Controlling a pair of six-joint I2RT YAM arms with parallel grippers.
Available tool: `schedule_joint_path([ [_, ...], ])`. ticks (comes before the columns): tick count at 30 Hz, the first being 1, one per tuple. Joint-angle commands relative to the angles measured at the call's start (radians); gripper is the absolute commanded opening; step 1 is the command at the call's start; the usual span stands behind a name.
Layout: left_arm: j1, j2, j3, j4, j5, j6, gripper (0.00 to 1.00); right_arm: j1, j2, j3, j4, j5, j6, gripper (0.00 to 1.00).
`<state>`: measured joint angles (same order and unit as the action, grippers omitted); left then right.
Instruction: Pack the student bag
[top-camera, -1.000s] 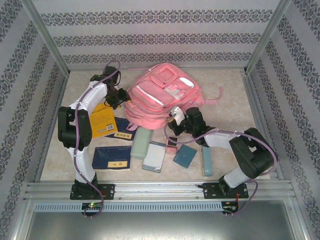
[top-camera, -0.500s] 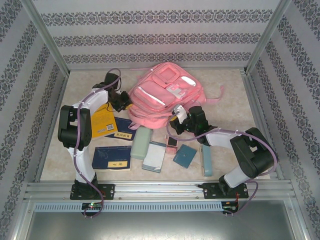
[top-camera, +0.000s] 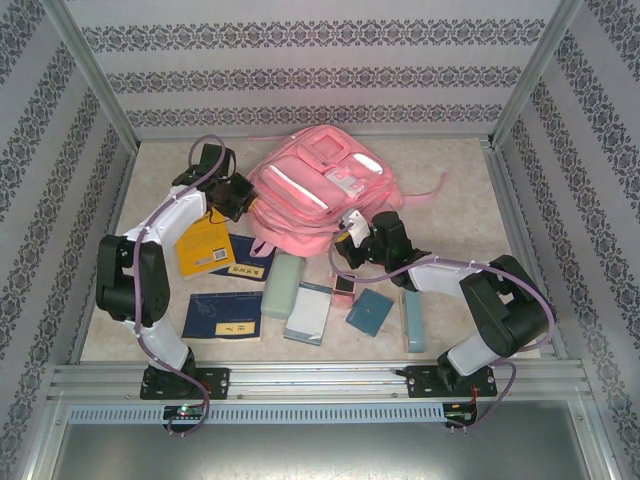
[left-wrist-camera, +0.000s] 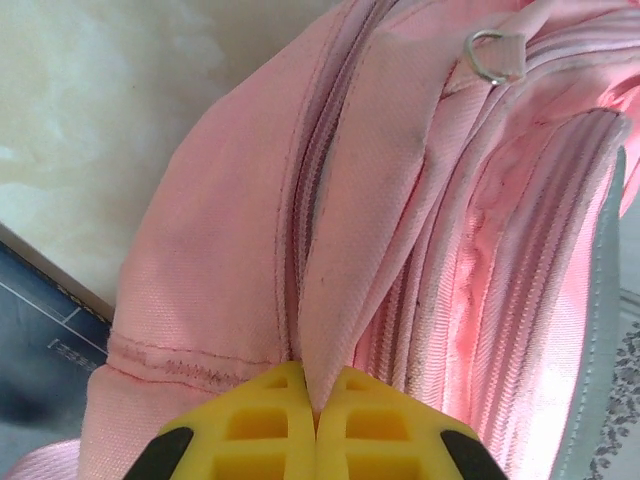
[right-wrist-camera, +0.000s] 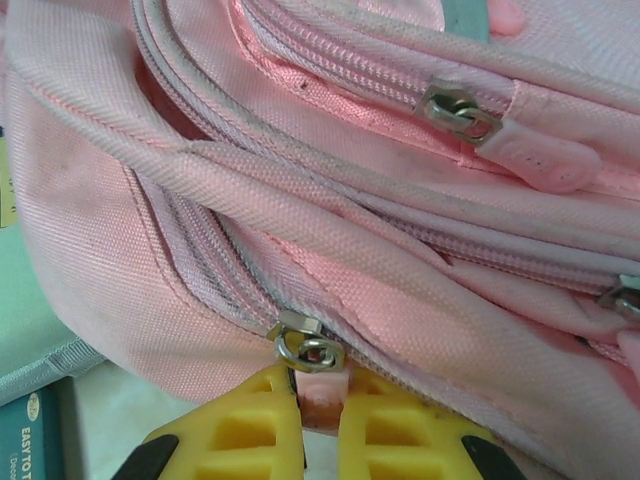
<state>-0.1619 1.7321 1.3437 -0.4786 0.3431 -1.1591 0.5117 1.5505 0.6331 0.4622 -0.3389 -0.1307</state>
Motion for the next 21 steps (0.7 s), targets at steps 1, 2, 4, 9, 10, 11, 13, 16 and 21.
schedule_joint_path([
  [1, -0.046, -0.028, 0.000, 0.048, -0.021, -0.094, 0.00, 0.028, -0.017, 0.054, -0.012, -0.003, -0.007, 0.00],
  [2, -0.055, -0.032, -0.003, 0.052, -0.025, -0.100, 0.00, 0.034, -0.016, 0.064, -0.029, 0.000, -0.003, 0.00],
  [4, -0.072, -0.041, -0.004, 0.057, -0.035, -0.106, 0.00, 0.046, -0.014, 0.083, -0.069, 0.011, 0.005, 0.00],
  [9, -0.085, -0.067, -0.017, 0.057, -0.067, -0.124, 0.00, 0.085, -0.032, 0.113, -0.146, 0.032, 0.014, 0.00],
  [10, -0.085, -0.072, -0.018, 0.055, -0.071, -0.128, 0.00, 0.091, -0.036, 0.115, -0.163, 0.041, 0.016, 0.00],
  [11, -0.085, -0.076, -0.020, 0.051, -0.079, -0.131, 0.00, 0.097, -0.040, 0.118, -0.180, 0.047, 0.019, 0.00],
  [13, -0.086, -0.087, -0.024, 0.053, -0.086, -0.140, 0.00, 0.107, -0.047, 0.124, -0.208, 0.051, 0.036, 0.00],
  [16, -0.087, -0.098, -0.036, 0.068, -0.089, -0.161, 0.00, 0.123, -0.046, 0.144, -0.246, 0.052, 0.080, 0.00],
  [21, -0.094, -0.109, -0.042, 0.068, -0.104, -0.186, 0.00, 0.139, -0.007, 0.209, -0.273, -0.004, 0.218, 0.00],
])
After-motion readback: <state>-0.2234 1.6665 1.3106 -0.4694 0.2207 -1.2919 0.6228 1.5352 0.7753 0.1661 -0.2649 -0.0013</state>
